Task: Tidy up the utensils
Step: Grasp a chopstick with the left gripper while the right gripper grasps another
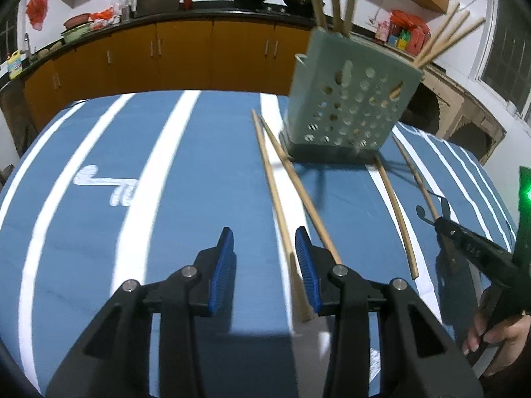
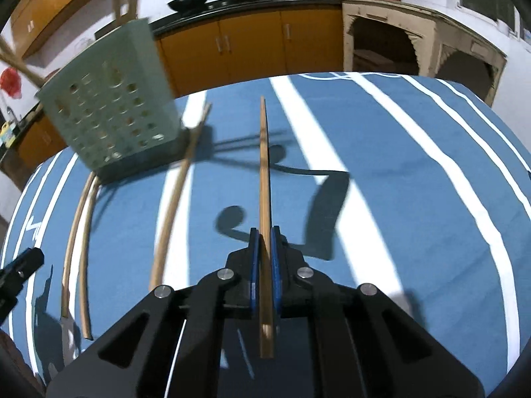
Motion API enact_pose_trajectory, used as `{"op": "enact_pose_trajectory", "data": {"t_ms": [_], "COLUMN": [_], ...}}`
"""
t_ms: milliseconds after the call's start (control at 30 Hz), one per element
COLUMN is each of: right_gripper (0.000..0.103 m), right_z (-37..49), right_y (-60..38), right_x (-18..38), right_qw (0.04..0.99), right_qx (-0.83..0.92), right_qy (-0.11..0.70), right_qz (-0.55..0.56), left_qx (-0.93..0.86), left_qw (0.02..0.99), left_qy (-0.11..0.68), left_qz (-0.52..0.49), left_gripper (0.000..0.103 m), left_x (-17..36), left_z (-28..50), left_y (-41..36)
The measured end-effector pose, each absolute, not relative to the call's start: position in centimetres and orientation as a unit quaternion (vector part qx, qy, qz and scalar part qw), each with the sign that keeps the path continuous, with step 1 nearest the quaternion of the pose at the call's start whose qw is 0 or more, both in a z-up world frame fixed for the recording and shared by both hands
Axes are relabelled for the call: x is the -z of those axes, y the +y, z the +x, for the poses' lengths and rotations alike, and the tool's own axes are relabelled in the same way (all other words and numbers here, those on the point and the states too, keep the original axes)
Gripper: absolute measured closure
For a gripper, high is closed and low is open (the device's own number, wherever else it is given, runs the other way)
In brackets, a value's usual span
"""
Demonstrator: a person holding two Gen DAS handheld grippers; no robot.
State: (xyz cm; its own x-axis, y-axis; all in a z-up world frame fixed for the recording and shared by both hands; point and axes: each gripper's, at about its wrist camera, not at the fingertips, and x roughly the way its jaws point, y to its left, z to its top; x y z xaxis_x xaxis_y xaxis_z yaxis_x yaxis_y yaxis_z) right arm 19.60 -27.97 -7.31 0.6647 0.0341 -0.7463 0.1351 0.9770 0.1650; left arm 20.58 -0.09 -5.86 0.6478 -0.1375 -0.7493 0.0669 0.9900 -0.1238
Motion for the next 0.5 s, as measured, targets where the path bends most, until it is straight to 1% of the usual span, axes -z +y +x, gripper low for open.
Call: {"op": "enact_pose_trajectory", "data": {"t_ms": [200, 300, 333, 367, 400, 433, 467, 500], "right_gripper": [0.095, 0.095, 0.095, 0.095, 0.095, 0.095, 0.095, 0.095], "right_z": [19.5, 19.5, 19.5, 19.5, 19.5, 19.4, 19.4, 19.4], "right_y": [-28.0, -28.0, -28.0, -28.0, -28.0, -28.0, -27.9, -27.9], "right_x": [7.4, 7.4, 7.4, 7.4, 7.4, 7.4, 7.4, 7.3], "right_qw": [0.907, 0.907, 0.907, 0.907, 0.907, 0.907, 0.907, 0.907], "right_qx": [0.025, 0.022, 0.02, 0.019, 0.017, 0.015, 0.013, 0.011], "right_qy": [0.407, 0.407, 0.407, 0.408, 0.408, 0.408, 0.409, 0.409], "right_qz": [0.102, 0.104, 0.104, 0.104, 0.105, 0.104, 0.104, 0.104], "left_qx": [0.038, 0.026, 0.024, 0.022, 0.021, 0.019, 0.019, 0.021], "left_qw": [0.9, 0.9, 0.901, 0.901, 0.901, 0.901, 0.901, 0.901], "left_qy": [0.434, 0.434, 0.434, 0.433, 0.433, 0.433, 0.433, 0.434], "left_qz": [-0.021, -0.015, -0.013, -0.012, -0.012, -0.012, -0.013, -0.015], "left_gripper": [0.067, 0.072, 0.075, 0.081, 0.085, 0.092, 0.095, 0.095], "left_x": [7.5, 7.8, 7.9, 7.8, 7.8, 7.9, 7.9, 7.8], "left_z": [22.3, 22.7, 22.8, 22.8, 22.9, 22.9, 22.9, 22.9], "left_y": [-1.7, -1.9, -1.9, -1.8, -1.6, -1.4, -1.2, -0.9]}}
